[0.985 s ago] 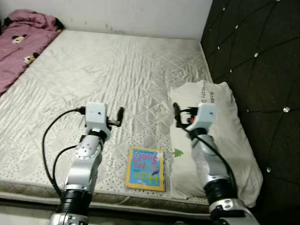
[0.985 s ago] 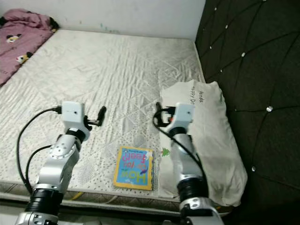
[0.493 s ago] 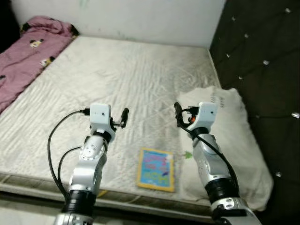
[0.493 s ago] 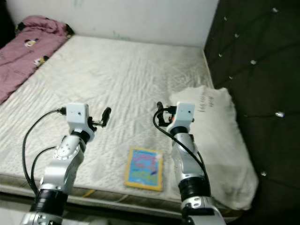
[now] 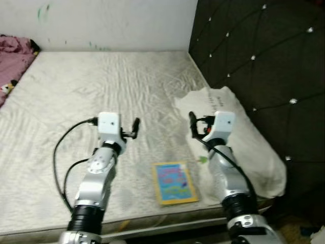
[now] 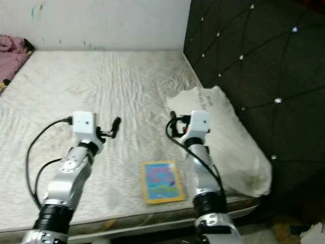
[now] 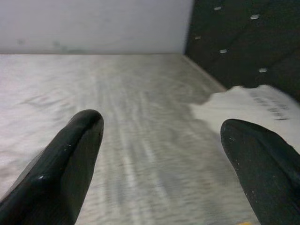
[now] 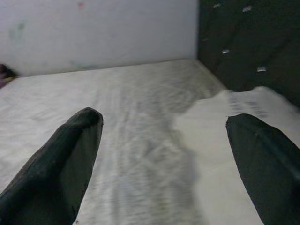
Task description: Clean up the room
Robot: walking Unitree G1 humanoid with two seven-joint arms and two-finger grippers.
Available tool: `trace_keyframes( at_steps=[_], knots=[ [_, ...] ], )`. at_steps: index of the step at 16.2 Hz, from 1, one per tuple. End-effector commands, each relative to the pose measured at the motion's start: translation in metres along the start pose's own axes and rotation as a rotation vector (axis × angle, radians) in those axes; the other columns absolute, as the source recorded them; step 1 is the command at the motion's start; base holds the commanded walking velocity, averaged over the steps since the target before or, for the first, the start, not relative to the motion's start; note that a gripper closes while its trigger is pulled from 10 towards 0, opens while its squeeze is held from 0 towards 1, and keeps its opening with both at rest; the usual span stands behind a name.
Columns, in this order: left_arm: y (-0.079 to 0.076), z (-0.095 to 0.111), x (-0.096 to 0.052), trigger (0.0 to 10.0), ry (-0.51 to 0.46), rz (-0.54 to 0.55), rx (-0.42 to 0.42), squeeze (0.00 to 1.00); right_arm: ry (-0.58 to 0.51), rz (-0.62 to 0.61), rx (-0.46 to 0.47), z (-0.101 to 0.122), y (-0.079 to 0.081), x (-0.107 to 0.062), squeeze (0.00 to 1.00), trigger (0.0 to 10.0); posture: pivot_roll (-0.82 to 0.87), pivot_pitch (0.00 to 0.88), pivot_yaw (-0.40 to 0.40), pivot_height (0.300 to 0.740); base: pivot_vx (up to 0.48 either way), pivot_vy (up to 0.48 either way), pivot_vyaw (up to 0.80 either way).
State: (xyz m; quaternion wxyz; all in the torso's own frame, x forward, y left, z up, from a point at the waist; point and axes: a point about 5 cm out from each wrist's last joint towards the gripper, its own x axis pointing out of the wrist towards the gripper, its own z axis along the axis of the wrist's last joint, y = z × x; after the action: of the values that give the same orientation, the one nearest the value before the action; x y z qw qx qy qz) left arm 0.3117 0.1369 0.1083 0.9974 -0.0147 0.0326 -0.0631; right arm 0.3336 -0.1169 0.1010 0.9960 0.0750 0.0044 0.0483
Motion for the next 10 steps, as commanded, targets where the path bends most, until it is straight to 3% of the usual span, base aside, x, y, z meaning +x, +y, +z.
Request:
trace_keyframes(
  at_steps=[1,6,10],
  knots=[
    [0.0007,0.0019,0.0016,10.0,0.002,0.013,-0.009,0.00,-0.013,0.011,-0.017,0.0056,0.0010,0.0027,0.00,10.0,0.04,0.000,-0.012,0.740,0.000,0.480,0.00],
    [-0.0001,0.0035,0.0014,10.0,-0.015,0.010,-0.010,0.00,-0.014,0.014,-0.021,0.0056,0.0011,0.0025,0.00,10.0,0.04,0.000,-0.010,0.740,0.000,0.461,0.00],
    [-0.0016,0.0054,0.0015,10.0,-0.027,0.009,-0.013,0.00,-0.025,0.042,-0.041,0.0070,0.0046,0.0024,0.00,10.0,0.04,0.000,-0.014,0.740,0.000,0.000,0.00]
  ],
)
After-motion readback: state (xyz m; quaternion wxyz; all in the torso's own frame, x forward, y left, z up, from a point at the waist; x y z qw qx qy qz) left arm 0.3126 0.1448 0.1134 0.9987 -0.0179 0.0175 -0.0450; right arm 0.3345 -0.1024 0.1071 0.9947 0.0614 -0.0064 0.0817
